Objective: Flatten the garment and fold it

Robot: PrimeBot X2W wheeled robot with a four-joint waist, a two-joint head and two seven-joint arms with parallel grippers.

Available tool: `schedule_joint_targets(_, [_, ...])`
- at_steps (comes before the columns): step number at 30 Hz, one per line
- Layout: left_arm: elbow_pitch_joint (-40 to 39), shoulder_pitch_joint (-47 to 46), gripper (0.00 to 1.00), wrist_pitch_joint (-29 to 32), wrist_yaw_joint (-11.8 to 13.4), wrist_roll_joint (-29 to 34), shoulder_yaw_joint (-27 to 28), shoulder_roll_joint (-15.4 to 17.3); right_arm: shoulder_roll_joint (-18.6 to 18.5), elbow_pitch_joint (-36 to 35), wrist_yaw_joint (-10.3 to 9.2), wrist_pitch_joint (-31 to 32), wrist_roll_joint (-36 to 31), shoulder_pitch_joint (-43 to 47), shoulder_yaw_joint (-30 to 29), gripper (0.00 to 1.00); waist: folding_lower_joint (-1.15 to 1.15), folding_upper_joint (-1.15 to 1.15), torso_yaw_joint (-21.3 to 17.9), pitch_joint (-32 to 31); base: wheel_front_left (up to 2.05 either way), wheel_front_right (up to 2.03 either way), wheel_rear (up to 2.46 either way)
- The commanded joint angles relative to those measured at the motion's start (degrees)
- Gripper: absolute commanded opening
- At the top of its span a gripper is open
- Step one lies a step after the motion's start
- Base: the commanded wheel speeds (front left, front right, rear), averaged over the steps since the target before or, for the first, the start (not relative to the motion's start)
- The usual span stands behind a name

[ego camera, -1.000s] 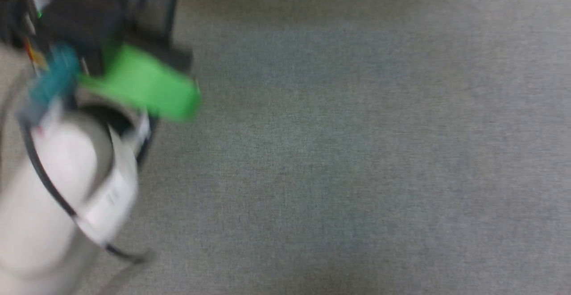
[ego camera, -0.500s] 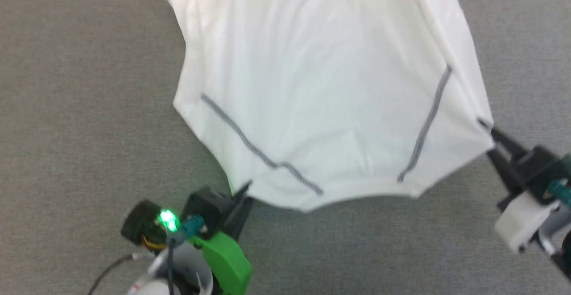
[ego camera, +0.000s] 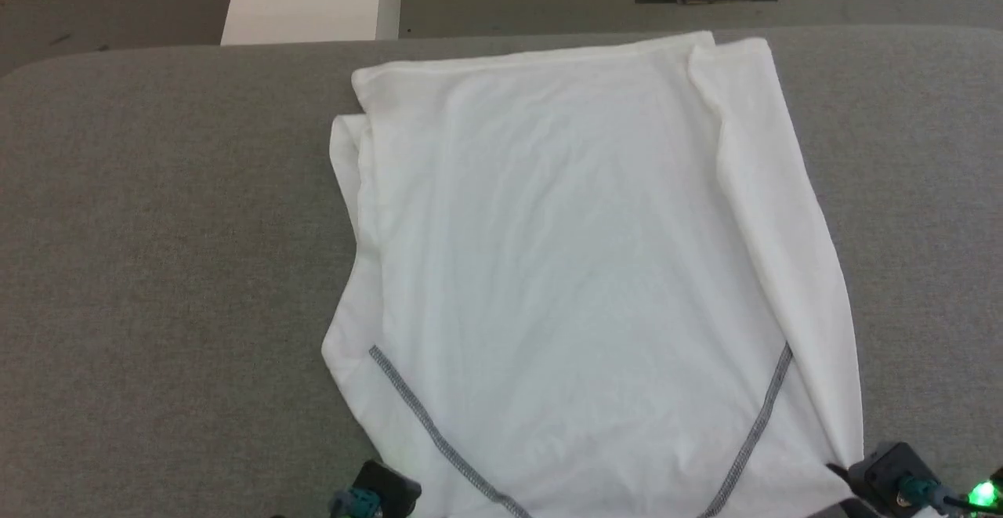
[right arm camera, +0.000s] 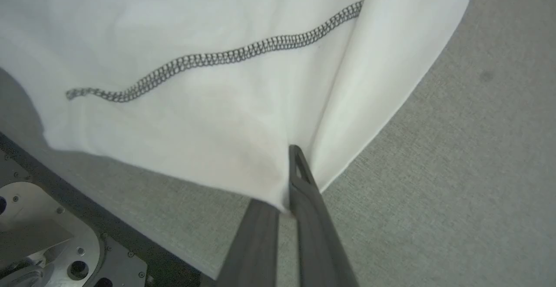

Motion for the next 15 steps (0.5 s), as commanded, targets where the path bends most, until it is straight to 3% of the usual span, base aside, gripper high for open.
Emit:
schedule_joint_targets(1, [0.4, 1.5, 0.0, 0.5, -0.3, -0.8, -0.3, 0.3, 0.4, 0.2, -0.11, 0.6, 0.6, 1.6, 0.0, 0.0, 0.01, 0.0, -0.3, -1.7, 0.0, 0.0, 0.0])
schedule_joint_targets(11, [3.7, 3.6, 0.0, -0.8, 0.4, -2.5, -1.0, -2.0, 2.9, 2.7, -0.11, 0.1, 1.0, 6.7, 0.4, 0.0, 0.01, 0.0, -0.4, -2.8, 0.0, 0.0, 0.0])
schedule_joint_targets(12, [4.2, 3.4, 0.13, -1.4, 0.5, -2.4, -1.0, -2.4, 3.3, 3.3, -0.11, -0.8, 0.7, 6.4, 0.2, 0.0, 0.01, 0.0, -0.5, -2.7, 0.0, 0.0, 0.0])
schedule_joint_targets(13, [4.7, 3.3, 0.5, -2.0, 0.5, -2.3, -0.8, -2.8, 3.7, 3.7, -0.11, -1.9, 0.3, 6.1, -0.1, 0.33, 0.01, 0.0, -0.5, -2.7, 0.0, 0.0, 0.0])
schedule_joint_targets(14, [5.3, 3.0, 1.0, -2.8, 0.7, -2.1, -0.7, -3.2, 4.1, 4.5, -0.11, -3.2, -0.3, 5.6, -0.3, 0.9, 0.01, 0.0, -0.6, -2.6, 0.0, 0.0, 0.0])
schedule_joint_targets(15, [5.8, 2.9, 1.0, -3.2, 0.7, -2.0, -0.7, -3.5, 4.3, 5.3, -0.11, -3.7, -0.5, 5.2, -0.3, 1.0, 0.01, 0.0, -0.6, -2.7, 0.0, 0.0, 0.0])
